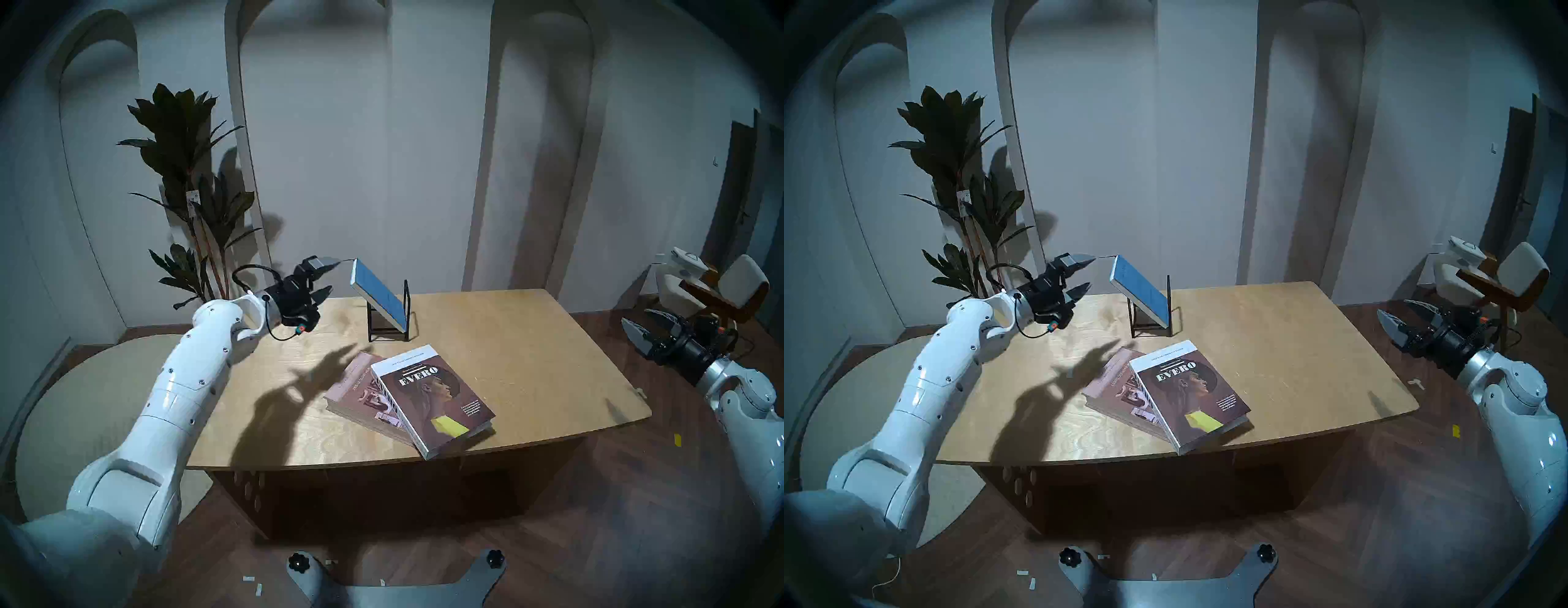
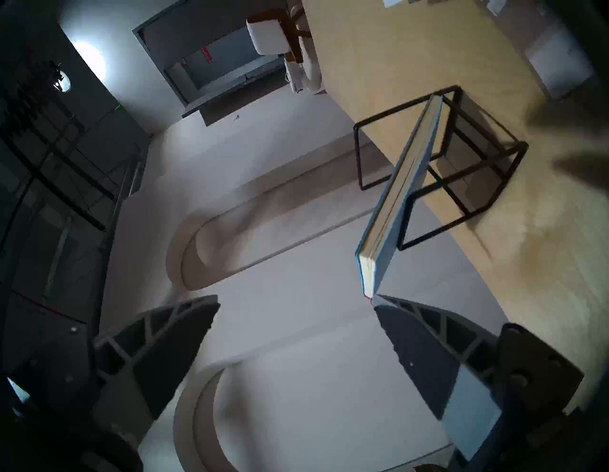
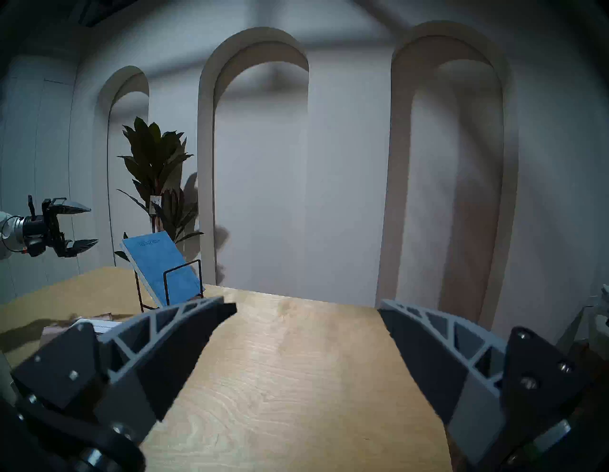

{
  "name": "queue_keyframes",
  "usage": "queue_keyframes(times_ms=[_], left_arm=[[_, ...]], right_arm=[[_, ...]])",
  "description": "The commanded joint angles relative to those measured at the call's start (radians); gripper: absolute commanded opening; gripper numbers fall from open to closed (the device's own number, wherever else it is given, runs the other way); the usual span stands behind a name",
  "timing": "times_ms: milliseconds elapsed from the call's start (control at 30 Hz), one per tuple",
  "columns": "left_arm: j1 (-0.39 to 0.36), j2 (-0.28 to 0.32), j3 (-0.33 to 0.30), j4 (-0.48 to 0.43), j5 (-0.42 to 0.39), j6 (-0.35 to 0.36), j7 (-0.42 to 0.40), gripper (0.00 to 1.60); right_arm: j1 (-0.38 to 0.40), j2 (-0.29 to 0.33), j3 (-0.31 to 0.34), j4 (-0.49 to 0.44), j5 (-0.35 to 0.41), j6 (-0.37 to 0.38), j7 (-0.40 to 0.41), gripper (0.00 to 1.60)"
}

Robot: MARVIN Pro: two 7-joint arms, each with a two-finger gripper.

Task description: Stack the books into one stack

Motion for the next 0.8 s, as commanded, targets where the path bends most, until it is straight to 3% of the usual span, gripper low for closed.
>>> queue_keyframes(times_ms=[0, 267, 433, 767], left_arm=[[0.021, -0.041, 0.0, -0.065, -0.005, 0.043, -0.029, 1.6], [-0.008, -0.062, 0.006, -0.033, -0.012, 0.033, -0.048, 1.6], [-0.065, -0.061, 0.019, 0.028, -0.043, -0.052, -0.066, 1.6], [-0.139, -0.079, 0.045, 0.127, -0.029, -0.12, -0.074, 1.6]], right_arm=[[0.006, 0.003, 0.012, -0.009, 0.0, -0.01, 0.003, 1.6], [0.006, 0.003, 0.012, -0.009, 0.0, -0.01, 0.003, 1.6], [0.006, 0.003, 0.011, -0.009, 0.0, -0.009, 0.003, 1.6], [0.006, 0.003, 0.011, -0.009, 0.0, -0.008, 0.003, 1.6]])
